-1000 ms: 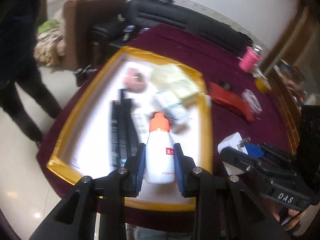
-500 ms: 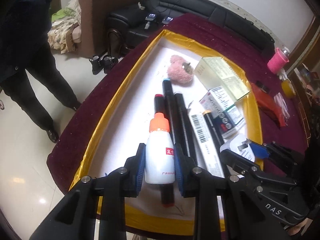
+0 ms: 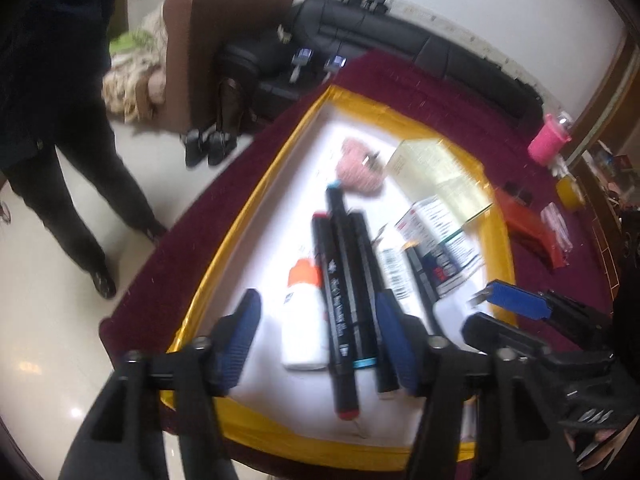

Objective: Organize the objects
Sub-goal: 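Carry the bottle and charger into the tray and open both tools, then grasp the red snack pouch with the right tool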

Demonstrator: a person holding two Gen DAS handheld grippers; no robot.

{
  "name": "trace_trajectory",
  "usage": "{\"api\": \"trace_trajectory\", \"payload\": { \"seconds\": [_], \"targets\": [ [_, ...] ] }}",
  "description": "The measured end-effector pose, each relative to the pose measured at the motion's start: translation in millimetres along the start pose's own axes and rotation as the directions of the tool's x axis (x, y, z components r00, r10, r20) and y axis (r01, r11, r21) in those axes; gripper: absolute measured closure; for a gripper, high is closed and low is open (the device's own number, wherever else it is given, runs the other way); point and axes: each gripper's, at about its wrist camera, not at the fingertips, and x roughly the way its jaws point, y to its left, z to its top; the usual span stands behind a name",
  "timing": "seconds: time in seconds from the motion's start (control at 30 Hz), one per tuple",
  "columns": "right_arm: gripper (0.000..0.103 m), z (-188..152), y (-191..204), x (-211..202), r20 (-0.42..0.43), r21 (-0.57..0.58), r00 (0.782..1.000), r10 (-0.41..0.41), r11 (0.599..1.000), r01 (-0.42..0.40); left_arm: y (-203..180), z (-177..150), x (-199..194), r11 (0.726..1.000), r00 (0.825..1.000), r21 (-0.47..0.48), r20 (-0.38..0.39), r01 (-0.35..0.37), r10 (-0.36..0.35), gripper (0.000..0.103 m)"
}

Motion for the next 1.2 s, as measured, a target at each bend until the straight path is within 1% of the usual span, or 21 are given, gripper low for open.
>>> {"api": "trace_trajectory", "payload": {
  "seconds": [0.07, 0.13, 0.23, 0.33, 0.4, 0.47, 0.5, 0.6, 0.67, 0.7, 0.77, 0.87, 0.93, 1.0, 1.07, 1.2],
  "targets": [
    [0.029, 0, -10, -19, 0.032, 0.038, 0.998, 0.051, 0.998, -0.052, -8, 1, -9, 1.000, 0.999, 0.013, 0.032, 0.012, -0.012, 0.039],
    [0.029, -2, -26, -37, 0.059, 0.076, 0.997, 0.043, 0.996, -0.048, -21, 0, -17, 0.998, 0.997, 0.027, 0.060, 0.050, -0.051, 0.037],
    [0.029, -6, -55, -60, 0.085, 0.109, 0.996, -0.025, 0.994, 0.015, -46, -1, -22, 0.993, 0.993, 0.081, 0.084, 0.081, -0.088, 0.035],
    [0.027, -8, -86, -75, 0.099, 0.141, 0.992, -0.073, 0.988, 0.058, -73, -4, -23, 0.984, 0.989, 0.137, 0.086, 0.110, -0.122, 0.032],
    [0.027, -3, -106, -75, 0.072, 0.157, 0.992, -0.102, 0.984, 0.090, -85, -5, -24, 0.981, 0.987, 0.156, 0.093, 0.116, -0.131, 0.032],
    [0.027, 2, -118, -70, 0.045, 0.155, 0.989, -0.140, 0.979, 0.132, -91, -5, -23, 0.981, 0.985, 0.143, 0.090, 0.131, -0.145, 0.032],
    [0.027, 6, -123, -67, 0.041, 0.146, 0.983, -0.180, 0.974, 0.172, -95, -6, -22, 0.979, 0.984, 0.136, 0.080, 0.150, -0.161, 0.032],
    [0.027, 16, -146, -68, 0.044, 0.130, 0.969, -0.242, 0.963, 0.234, -110, -9, -22, 0.974, 0.982, 0.158, 0.072, 0.162, -0.175, 0.032],
    [0.026, 25, -169, -76, 0.066, 0.160, 0.969, -0.240, 0.961, 0.227, -117, -11, -24, 0.969, 0.981, 0.180, 0.064, 0.171, -0.186, 0.032],
    [0.024, 33, -185, -80, 0.071, 0.177, 0.965, -0.252, 0.955, 0.237, -121, -13, -24, 0.966, 0.980, 0.191, 0.061, 0.174, -0.189, 0.031],
    [0.018, 45, -202, -79, 0.061, 0.182, 0.963, -0.264, 0.951, 0.249, -127, -15, -24, 0.962, 0.980, 0.207, 0.057, 0.177, -0.192, 0.031],
    [0.016, 63, -225, -61, 0.003, 0.151, 0.965, -0.261, 0.955, 0.257, -132, -18, -24, 0.961, 0.980, 0.214, 0.052, 0.176, -0.191, 0.031],
    [0.016, 71, -237, -46, -0.040, 0.128, 0.970, -0.240, 0.962, 0.243, -136, -21, -24, 0.958, 0.980, 0.225, 0.043, 0.179, -0.194, 0.031],
    [0.012, 75, -247, -38, -0.049, 0.116, 0.977, -0.207, 0.970, 0.211, -141, -24, -24, 0.956, 0.980, 0.235, 0.043, 0.178, -0.193, 0.031],
    [0.010, 71, -254, -26, -0.097, 0.099, 0.981, -0.167, 0.979, 0.176, -145, -26, -24, 0.952, 0.980, 0.248, 0.037, 0.179, -0.194, 0.031],
    [0.008, 51, -234, -29, -0.115, 0.020, 0.990, -0.083, 0.996, 0.086, -153, -28, -22, 0.949, 0.981, 0.262, 0.026, 0.178, -0.192, 0.031]
  ]
}}
